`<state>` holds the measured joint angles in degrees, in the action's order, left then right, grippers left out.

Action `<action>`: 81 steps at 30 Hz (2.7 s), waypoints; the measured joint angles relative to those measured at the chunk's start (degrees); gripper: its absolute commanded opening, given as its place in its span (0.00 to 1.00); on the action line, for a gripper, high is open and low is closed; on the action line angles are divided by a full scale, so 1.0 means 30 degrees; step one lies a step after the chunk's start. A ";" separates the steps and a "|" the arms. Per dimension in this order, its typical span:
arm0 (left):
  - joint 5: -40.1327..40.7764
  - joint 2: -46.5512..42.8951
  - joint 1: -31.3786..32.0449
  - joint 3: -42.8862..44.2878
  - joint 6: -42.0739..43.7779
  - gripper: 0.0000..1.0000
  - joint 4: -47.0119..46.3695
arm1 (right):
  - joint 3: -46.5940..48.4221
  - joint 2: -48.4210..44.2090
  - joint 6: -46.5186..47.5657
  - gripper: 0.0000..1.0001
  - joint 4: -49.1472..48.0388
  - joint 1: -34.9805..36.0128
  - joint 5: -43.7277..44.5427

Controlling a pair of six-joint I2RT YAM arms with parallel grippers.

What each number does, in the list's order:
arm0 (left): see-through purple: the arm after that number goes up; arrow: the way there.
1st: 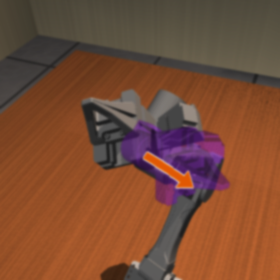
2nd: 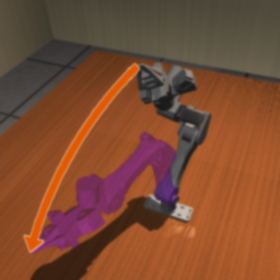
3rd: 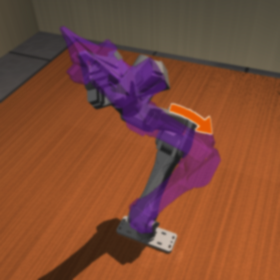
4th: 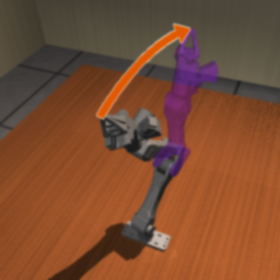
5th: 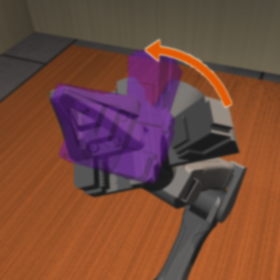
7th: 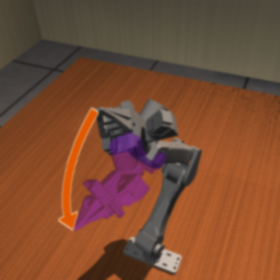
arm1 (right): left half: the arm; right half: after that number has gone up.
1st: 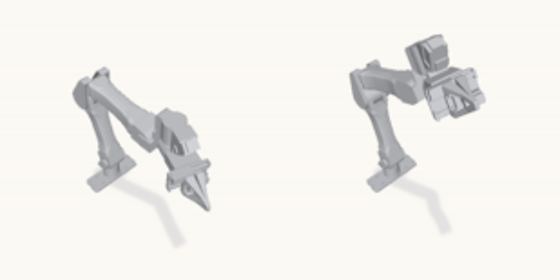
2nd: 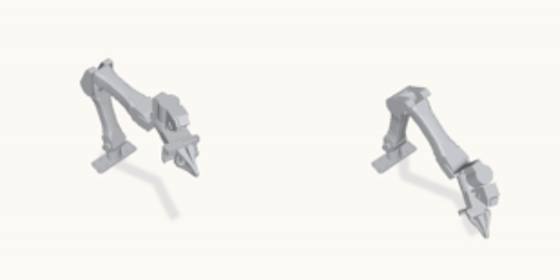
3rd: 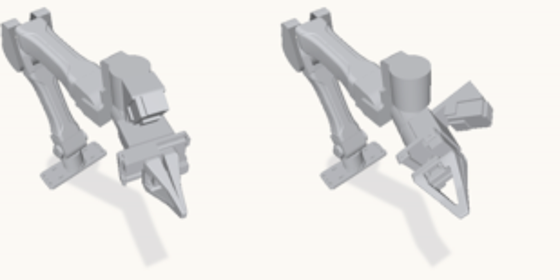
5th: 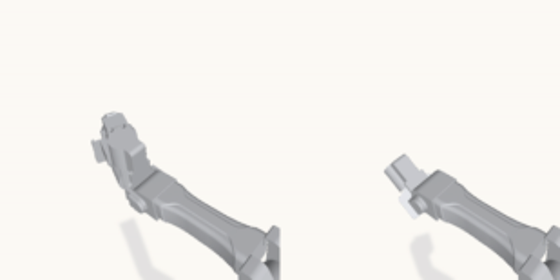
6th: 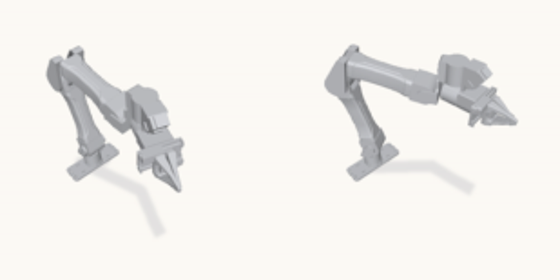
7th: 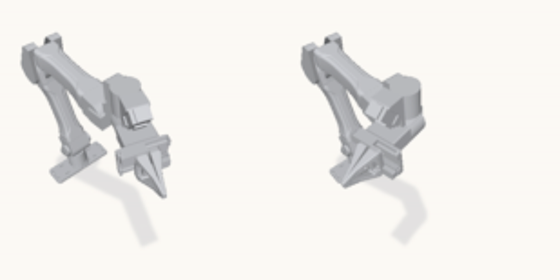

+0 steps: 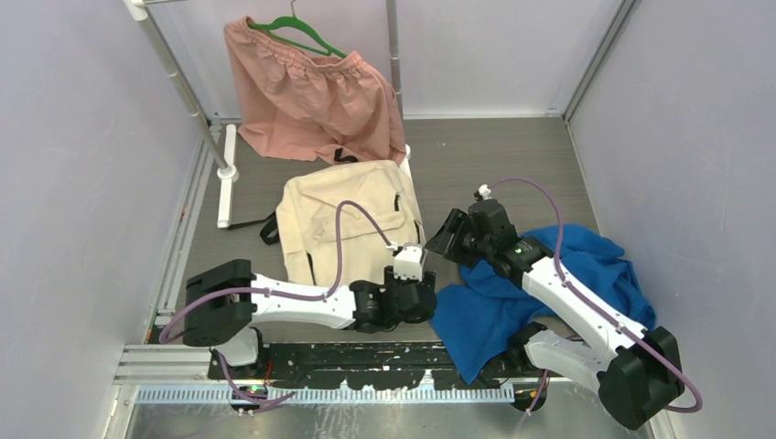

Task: Pack the student bag
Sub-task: Zip the student bag at the center of the board.

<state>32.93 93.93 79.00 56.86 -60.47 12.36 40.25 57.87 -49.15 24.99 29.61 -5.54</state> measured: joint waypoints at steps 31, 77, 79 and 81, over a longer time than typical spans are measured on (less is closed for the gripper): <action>1.0834 0.4014 0.2652 0.0758 -0.1712 0.00 -0.1326 | -0.0182 -0.2535 0.0612 0.66 0.1421 -0.1537 -0.1377; 0.0474 -0.5676 -0.0561 -0.3993 0.1180 0.00 -0.1151 | -0.2754 0.2681 -0.4197 0.01 -0.5115 0.0627 -0.3300; 0.0481 -0.6550 -0.0597 -0.4240 0.1042 0.00 -0.0889 | -0.2754 0.2259 -0.4029 0.01 -0.4677 0.0554 -0.3249; 0.0474 -0.7249 -0.0605 -0.4437 0.0787 0.00 -0.0437 | -0.2747 0.1836 -0.3832 0.01 -0.4291 0.0525 -0.3118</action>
<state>34.35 72.18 77.19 43.55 -58.11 11.05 32.01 63.37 -60.64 12.12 31.18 -14.90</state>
